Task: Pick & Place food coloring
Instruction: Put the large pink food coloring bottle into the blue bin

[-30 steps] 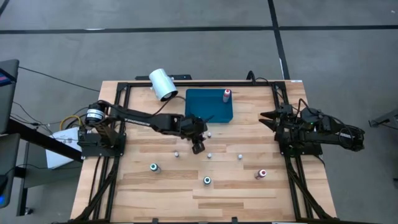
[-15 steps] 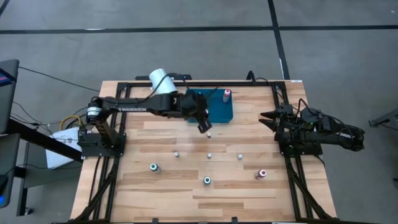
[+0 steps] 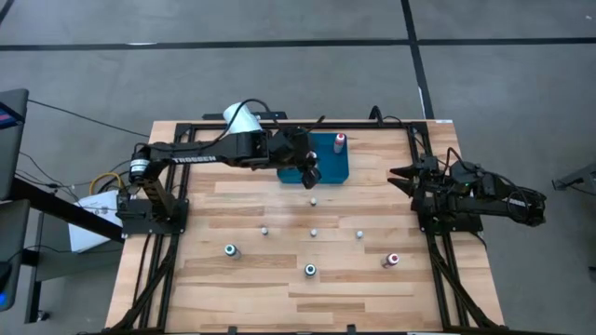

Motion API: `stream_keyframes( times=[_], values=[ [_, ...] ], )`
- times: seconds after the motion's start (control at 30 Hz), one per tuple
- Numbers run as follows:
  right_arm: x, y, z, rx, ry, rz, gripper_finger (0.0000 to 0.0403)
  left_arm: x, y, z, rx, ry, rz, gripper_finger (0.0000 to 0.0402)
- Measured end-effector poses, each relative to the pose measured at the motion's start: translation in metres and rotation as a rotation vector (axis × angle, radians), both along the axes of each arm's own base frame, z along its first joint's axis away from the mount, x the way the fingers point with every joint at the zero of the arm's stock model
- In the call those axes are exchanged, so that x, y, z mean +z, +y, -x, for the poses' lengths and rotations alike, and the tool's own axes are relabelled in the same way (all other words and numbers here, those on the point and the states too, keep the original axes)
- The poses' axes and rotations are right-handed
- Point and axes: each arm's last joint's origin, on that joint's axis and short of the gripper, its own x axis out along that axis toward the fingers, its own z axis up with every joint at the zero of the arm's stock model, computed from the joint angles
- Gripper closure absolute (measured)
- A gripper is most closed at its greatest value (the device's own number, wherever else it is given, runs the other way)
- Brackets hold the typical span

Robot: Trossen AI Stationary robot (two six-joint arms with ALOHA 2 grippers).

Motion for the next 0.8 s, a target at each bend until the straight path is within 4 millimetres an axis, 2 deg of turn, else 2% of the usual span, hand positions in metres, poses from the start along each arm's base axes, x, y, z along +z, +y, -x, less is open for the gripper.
stream_keyframes(
  times=[0.17, 0.33, 0.53, 0.8],
  values=[
    [0.0, 0.0, 0.0, 0.0, 0.0, 0.0, 0.0243, -0.002, 0.002, -0.008, -0.001, -0.09, -0.055, 0.0295],
    [0.0, 0.0, 0.0, 0.0, -0.002, 0.0, 0.0244, -0.016, 0.014, -0.026, -0.013, -0.112, -0.145, 0.0296],
    [0.0, 0.0, 0.0, 0.0, -0.002, 0.0, 0.0245, -0.048, 0.05, -0.047, 0.009, -0.114, -0.168, 0.0294],
    [0.0, 0.0, 0.0, -0.002, -0.002, 0.001, 0.0241, -0.079, 0.102, -0.053, 0.033, -0.117, -0.119, 0.0296]
  ],
)
